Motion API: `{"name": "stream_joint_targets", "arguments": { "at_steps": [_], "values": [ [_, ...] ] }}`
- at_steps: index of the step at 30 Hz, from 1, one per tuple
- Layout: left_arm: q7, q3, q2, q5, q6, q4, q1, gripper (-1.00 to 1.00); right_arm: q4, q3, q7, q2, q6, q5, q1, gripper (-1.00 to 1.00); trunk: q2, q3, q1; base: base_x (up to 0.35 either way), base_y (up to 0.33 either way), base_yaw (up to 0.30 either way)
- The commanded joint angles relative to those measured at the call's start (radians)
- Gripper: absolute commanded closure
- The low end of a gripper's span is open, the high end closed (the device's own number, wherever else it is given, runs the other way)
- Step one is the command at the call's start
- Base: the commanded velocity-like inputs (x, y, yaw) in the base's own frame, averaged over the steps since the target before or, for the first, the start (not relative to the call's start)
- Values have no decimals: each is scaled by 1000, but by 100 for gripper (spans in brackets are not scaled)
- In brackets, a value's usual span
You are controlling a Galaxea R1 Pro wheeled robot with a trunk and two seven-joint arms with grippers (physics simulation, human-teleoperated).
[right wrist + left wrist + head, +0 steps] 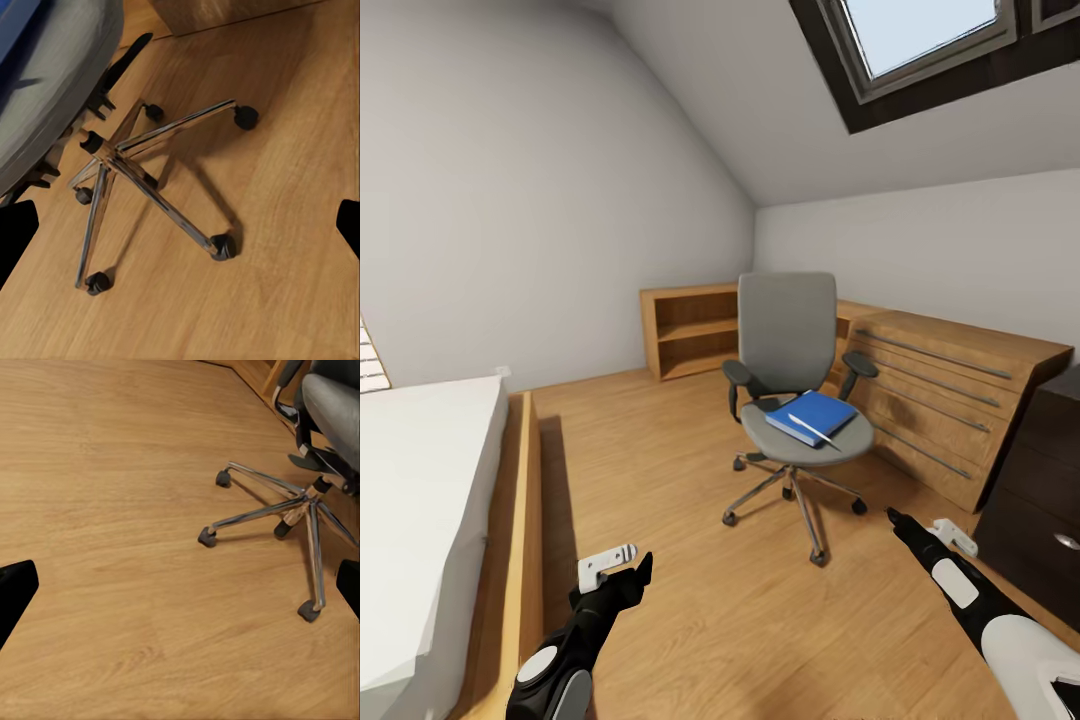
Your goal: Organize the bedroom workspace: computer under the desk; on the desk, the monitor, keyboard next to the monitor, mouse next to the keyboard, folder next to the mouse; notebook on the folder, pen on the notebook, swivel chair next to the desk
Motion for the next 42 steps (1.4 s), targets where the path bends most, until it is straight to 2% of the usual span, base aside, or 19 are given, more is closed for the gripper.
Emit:
{"name": "stream_joint_targets", "arguments": {
  "at_steps": [1,14,32,35,42],
  "values": [
    [9,-1,0,11,3,-2,0,-100,2,-1,6,0,-2,-10,-1,-100,7,2,-4,0,0,-257],
    [10,-1,0,9,3,-2,-1,-100,3,0,5,4,-5,-9,-1,-100,98,43,-54,0,0,-223],
    [10,-1,0,9,3,-2,0,-100,3,1,5,34,-34,1,-1,-100,224,99,-123,0,0,-265],
    [10,-1,0,9,3,-2,0,-100,4,1,5,39,-42,24,-1,-100,245,109,-134,0,0,-268],
    [10,-1,0,9,3,-2,0,-100,22,2,5,63,-110,115,-1,-100,294,131,-161,0,0,-249]
  ]
}}
